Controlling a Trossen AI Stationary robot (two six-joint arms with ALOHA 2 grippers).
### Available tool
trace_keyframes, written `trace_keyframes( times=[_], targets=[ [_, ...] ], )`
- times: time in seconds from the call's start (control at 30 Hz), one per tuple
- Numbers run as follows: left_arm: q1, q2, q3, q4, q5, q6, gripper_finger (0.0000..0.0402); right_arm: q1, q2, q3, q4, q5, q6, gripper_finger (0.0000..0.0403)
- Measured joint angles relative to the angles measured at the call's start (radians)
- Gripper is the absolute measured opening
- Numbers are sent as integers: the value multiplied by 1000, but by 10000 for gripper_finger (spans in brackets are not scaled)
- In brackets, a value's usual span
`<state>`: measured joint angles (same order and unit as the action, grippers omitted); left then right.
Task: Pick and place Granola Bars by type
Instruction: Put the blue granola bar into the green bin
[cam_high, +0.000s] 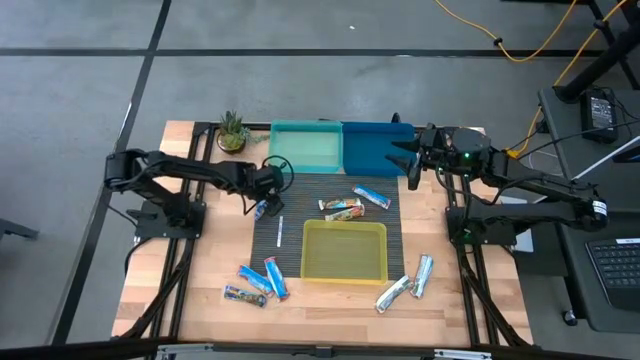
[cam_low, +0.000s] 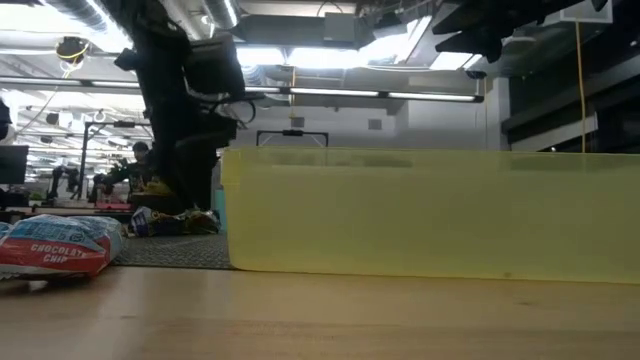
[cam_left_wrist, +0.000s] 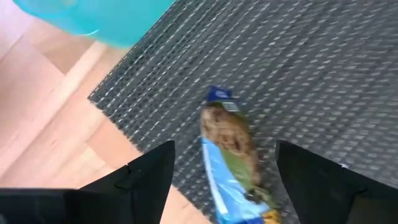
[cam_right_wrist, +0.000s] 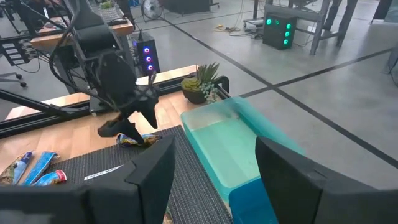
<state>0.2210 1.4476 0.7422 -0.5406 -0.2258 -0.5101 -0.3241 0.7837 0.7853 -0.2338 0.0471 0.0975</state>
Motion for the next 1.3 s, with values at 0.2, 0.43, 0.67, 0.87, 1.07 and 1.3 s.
trace_keyframes(
  times=[0.2, 0.43, 0.67, 0.87, 1.07, 1.3],
  targets=[
    [13, 54, 0, 7, 43, 18, 268, 0, 0, 0, 0, 0, 0, 223],
    [23, 96, 0, 52, 101, 45, 247, 0, 0, 0, 1, 0, 2, 223],
    [37, 113, 0, 55, 128, 41, 177, 0, 0, 0, 1, 0, 3, 223],
    [36, 107, 2, 46, 123, 14, 110, 0, 0, 0, 1, 0, 3, 223],
    [37, 98, 49, -11, 221, 8, 62, 0, 0, 0, -2, 0, 1, 223],
    [35, 26, 208, -154, 269, 48, 41, 0, 0, 0, -6, 0, 0, 223]
  ],
)
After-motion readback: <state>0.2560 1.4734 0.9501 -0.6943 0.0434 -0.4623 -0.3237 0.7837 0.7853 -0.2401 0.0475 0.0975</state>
